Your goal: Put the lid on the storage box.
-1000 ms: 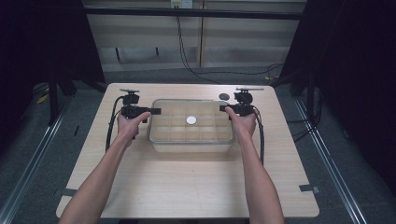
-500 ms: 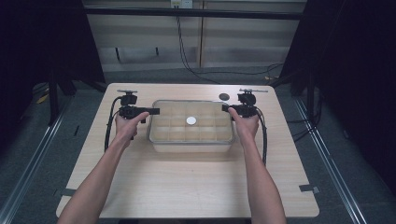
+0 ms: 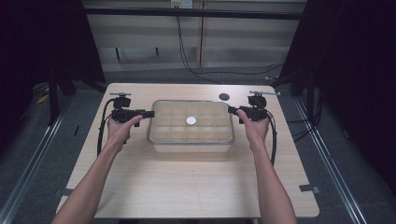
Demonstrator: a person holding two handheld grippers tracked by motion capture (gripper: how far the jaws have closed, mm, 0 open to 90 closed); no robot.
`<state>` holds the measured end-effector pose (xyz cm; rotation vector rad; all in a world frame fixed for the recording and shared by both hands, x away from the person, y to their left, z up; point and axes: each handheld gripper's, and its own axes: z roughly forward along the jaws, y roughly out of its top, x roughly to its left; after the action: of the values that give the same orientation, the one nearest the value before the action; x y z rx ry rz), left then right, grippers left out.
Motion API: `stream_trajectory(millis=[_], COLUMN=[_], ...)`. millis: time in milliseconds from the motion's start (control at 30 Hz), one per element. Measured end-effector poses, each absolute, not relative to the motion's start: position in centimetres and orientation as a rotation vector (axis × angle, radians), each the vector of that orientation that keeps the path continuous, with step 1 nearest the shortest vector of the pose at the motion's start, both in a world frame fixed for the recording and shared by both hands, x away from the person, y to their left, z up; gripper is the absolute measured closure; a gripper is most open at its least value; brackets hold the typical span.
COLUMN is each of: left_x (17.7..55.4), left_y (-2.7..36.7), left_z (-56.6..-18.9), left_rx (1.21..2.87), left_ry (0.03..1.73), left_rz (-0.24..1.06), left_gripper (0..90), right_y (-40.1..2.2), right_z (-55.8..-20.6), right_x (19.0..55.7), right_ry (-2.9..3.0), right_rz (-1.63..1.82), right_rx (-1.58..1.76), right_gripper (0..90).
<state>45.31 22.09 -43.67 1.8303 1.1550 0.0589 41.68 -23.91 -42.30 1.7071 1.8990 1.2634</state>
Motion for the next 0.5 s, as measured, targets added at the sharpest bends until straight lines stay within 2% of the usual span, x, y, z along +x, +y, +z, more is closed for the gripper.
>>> stream_trajectory(millis=[133,300,500], left_x=[44.0,42.5,39.9], left_y=[22.6,23.1,24.0], left_z=[-43.5,-42.9,-42.5], left_rx=[1.838,1.868,1.885], left_ry=[1.121,1.087,1.052], left_rz=[0.067,0.104,0.116], left_gripper=[45.8,45.8,43.4], right_y=[-24.2,-24.3,-24.0], right_z=[-42.0,-41.4,-41.2], right_x=[40.2,38.5,36.0], right_ry=[1.93,1.956,1.966], right_rz=[1.263,1.281,1.336], right_rx=[1.666,1.629,1.585], right_gripper=[44.4,45.8,41.2])
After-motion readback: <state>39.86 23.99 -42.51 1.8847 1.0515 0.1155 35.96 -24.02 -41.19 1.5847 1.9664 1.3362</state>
